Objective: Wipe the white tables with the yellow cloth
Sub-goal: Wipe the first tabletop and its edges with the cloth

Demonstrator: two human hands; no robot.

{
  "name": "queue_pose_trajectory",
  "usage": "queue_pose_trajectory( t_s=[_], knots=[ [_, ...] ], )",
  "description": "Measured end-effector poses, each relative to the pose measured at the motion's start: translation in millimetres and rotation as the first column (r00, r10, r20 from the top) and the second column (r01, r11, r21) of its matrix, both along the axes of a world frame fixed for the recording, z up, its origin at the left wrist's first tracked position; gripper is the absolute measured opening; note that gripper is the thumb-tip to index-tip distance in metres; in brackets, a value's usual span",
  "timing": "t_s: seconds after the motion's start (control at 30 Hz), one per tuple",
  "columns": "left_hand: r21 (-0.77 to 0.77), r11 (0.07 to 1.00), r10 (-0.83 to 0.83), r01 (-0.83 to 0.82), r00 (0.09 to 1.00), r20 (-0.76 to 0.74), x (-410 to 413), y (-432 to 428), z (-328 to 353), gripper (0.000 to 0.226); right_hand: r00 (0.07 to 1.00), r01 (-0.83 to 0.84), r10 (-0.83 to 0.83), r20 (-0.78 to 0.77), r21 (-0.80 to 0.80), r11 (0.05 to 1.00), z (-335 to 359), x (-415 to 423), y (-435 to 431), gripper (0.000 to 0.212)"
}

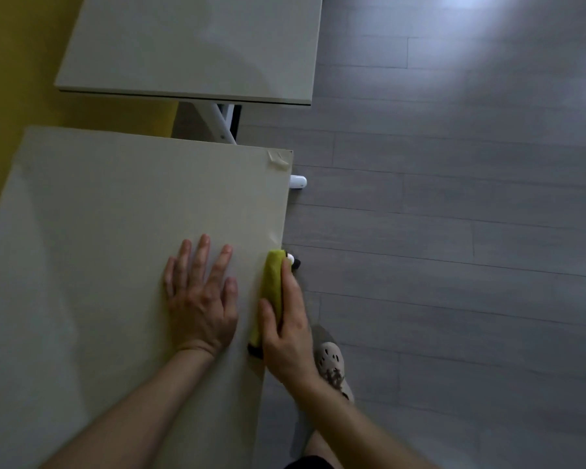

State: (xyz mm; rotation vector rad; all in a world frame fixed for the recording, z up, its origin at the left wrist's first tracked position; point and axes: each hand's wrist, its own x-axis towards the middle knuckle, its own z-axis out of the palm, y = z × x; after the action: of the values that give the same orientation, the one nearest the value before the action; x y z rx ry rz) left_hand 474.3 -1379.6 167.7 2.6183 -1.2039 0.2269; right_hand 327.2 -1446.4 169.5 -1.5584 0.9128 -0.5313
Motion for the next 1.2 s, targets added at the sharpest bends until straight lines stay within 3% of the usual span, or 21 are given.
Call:
queue_pose_trajectory(
  t_s=[0.27,0.33,0.53,0.83,0.97,1.1,1.2],
  knots=[
    [0.012,1.000,0.005,-0.005,1.000,0.003,1,-2,1,0.053,0.996,0.068,-0.065,-0.060,0.049,0.996,3,104,-154,0.073],
    [0.014,1.000,0.006,-0.006,1.000,0.009,2,-2,-1,0.052,0.999,0.039,-0.037,-0.039,0.056,0.998,0,90,-133,0.074],
    [-0.002,1.000,-0.001,0.001,1.000,-0.007,5,-2,-1,0.053,0.996,-0.079,0.077,0.051,0.049,0.996,4,-33,51,0.078],
    [-0.046,0.998,-0.059,0.053,0.986,-0.156,13,3,0,0.055,0.997,0.040,-0.034,-0.074,0.073,0.997,12,65,-95,0.080],
    [0.015,0.993,-0.114,0.119,0.975,-0.189,-14,46,11,0.054,0.999,0.025,-0.026,0.024,0.033,0.999,2,-1,13,0.077],
    [0.052,0.982,-0.173,0.183,0.972,-0.159,-71,130,18,0.047,0.993,-0.117,0.116,0.030,0.014,0.993,9,-106,159,0.078],
    [0.054,0.982,-0.171,0.182,0.972,-0.162,-109,188,18,0.049,0.990,-0.135,0.134,-0.037,-0.013,0.991,11,-106,151,0.078]
  ],
)
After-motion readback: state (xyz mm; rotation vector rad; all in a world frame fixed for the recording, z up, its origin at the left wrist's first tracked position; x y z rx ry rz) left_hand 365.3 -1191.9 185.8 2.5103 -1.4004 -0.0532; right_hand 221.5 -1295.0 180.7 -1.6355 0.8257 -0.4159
